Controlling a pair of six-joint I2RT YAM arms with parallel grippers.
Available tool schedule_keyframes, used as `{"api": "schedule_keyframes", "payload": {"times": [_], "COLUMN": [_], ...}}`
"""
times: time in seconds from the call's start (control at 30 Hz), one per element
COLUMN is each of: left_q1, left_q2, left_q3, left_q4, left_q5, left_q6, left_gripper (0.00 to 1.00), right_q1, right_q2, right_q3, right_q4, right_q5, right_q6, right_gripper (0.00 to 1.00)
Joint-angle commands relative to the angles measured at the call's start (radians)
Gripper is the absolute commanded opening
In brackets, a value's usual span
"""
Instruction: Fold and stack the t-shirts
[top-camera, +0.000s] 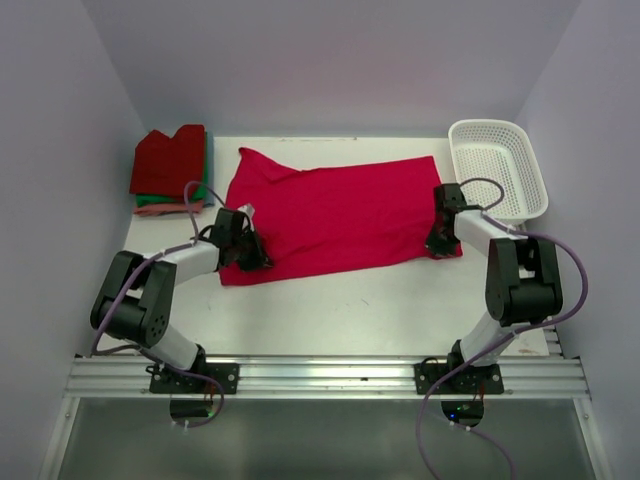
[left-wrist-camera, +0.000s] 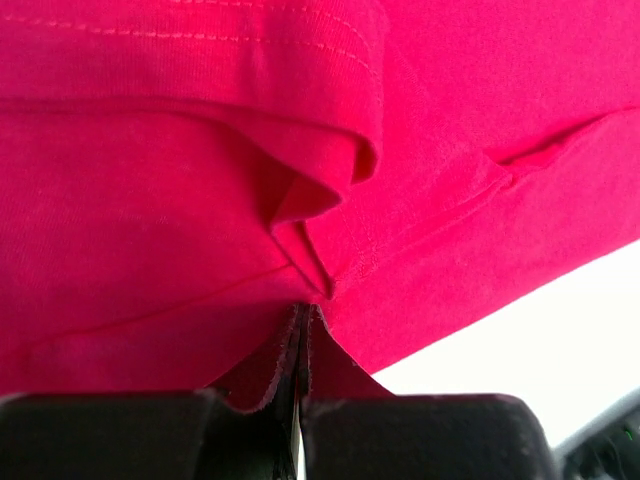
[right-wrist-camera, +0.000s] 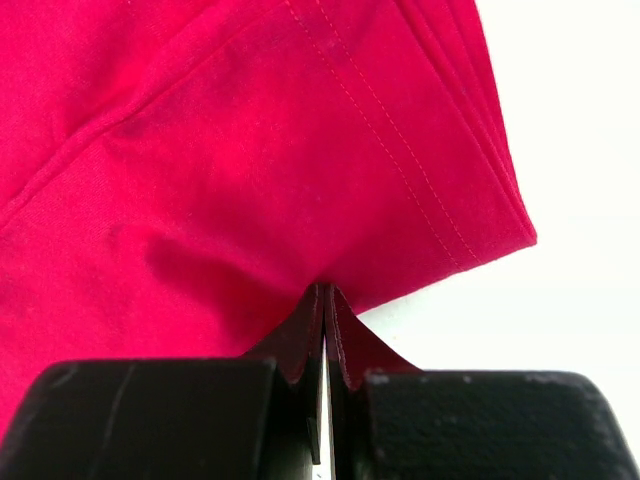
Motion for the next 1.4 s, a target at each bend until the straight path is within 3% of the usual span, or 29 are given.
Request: {"api": "schedule_keyframes", "payload": {"times": [0.0,0.43,0.67,0.83,0.87,0.93,0.97,1.03,1.07,1.1,1.2,1.37], "left_q1": [-0.002,-0.002,-0.002,-0.002,-0.002,-0.002,-0.002,-0.002,0.0,0.0,0.027,0.133], "left_q2": [-0.009,-0.221,-0.349,-0.487,-0.523,-0.535,-0.522,-0.482,-0.43,-0.396,-0.223,0.195], "left_q3": [-0.091,-0.072,-0.1,-0.022,-0.004,0.061,0.087,0.174,0.202,0.231,0.408,0.738], "left_q4": [-0.236,-0.487,-0.623,-0.612,-0.585,-0.481,-0.439,-0.337,-0.299,-0.267,-0.16,-0.176], "left_q5": [0.056,0.027,0.029,-0.017,-0.034,-0.056,-0.071,-0.108,-0.145,-0.163,-0.218,-0.215], "left_q6": [-0.017,-0.026,-0.017,-0.007,-0.007,0.008,0.017,0.031,0.039,0.046,0.074,0.147], "left_gripper": [0.0,0.01,0.01,0.0,0.04,0.24,0.46,0.6,0.72,0.76,0.78,0.68], "right_q1": [0.022,0.082,0.108,0.136,0.137,0.137,0.137,0.139,0.139,0.137,0.142,0.154], "right_q2": [-0.001,-0.075,-0.118,-0.268,-0.288,-0.314,-0.317,-0.31,-0.291,-0.28,-0.245,-0.25], "right_q3": [-0.046,-0.039,-0.05,-0.012,0.008,0.032,0.065,0.092,0.133,0.151,0.217,0.237], "right_q4": [-0.164,-0.441,-0.507,-0.469,-0.443,-0.383,-0.364,-0.309,-0.307,-0.295,-0.258,-0.235], "right_q5": [0.028,0.086,0.075,0.051,0.042,0.025,0.022,0.003,-0.001,-0.012,-0.043,-0.11], "right_q6": [0.02,0.044,0.054,0.022,-0.001,-0.017,-0.029,-0.052,-0.066,-0.072,-0.089,-0.077], "right_gripper": [0.0,0.0,0.0,0.0,0.0,0.0,0.01,0.24,0.45,0.5,0.56,0.56]}}
